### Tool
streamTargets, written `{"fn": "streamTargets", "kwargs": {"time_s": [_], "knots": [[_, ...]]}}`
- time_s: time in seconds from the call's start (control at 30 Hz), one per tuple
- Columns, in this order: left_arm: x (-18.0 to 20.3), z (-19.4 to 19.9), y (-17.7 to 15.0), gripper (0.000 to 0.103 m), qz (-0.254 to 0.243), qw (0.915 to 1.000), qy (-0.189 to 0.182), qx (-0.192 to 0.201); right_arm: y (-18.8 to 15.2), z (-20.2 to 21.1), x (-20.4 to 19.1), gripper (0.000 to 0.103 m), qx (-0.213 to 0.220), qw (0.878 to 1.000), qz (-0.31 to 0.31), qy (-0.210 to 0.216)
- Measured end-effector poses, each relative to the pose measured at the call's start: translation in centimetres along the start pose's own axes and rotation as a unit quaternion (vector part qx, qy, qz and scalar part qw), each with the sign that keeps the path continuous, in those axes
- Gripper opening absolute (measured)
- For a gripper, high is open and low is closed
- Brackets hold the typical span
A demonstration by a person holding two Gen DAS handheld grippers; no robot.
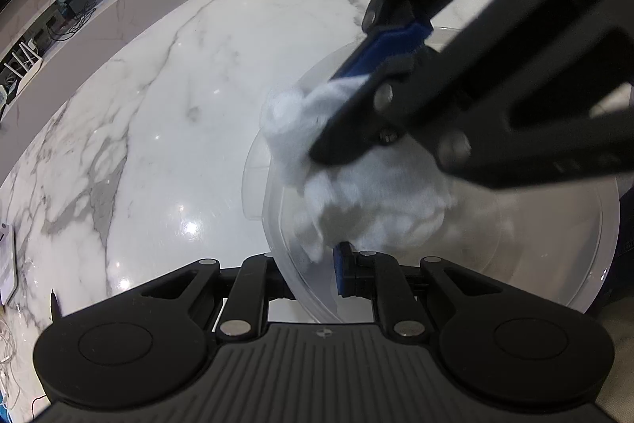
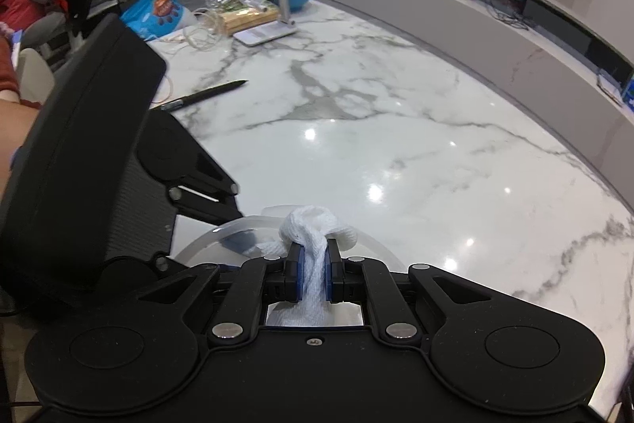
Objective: Clean bowl
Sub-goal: 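Hold the bowl rim with the left gripper while the right gripper wipes the rim area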
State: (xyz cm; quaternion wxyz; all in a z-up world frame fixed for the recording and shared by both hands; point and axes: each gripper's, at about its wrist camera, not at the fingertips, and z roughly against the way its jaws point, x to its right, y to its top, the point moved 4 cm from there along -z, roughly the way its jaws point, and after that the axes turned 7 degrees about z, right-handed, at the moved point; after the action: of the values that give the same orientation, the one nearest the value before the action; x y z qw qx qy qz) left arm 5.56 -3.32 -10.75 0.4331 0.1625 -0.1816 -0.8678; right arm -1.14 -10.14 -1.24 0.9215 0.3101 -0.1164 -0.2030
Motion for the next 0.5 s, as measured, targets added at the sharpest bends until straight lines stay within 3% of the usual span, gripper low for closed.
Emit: {"fn": "streamTargets", "kwargs": {"time_s": [0.5], "knots": [[-0.2,-0.2,0.2,0.012,-0.002,1.0,0.002,-0.001,0.5,0.0,2.5,0.008,-0.015,0.998,0.008,-0.067]]}}
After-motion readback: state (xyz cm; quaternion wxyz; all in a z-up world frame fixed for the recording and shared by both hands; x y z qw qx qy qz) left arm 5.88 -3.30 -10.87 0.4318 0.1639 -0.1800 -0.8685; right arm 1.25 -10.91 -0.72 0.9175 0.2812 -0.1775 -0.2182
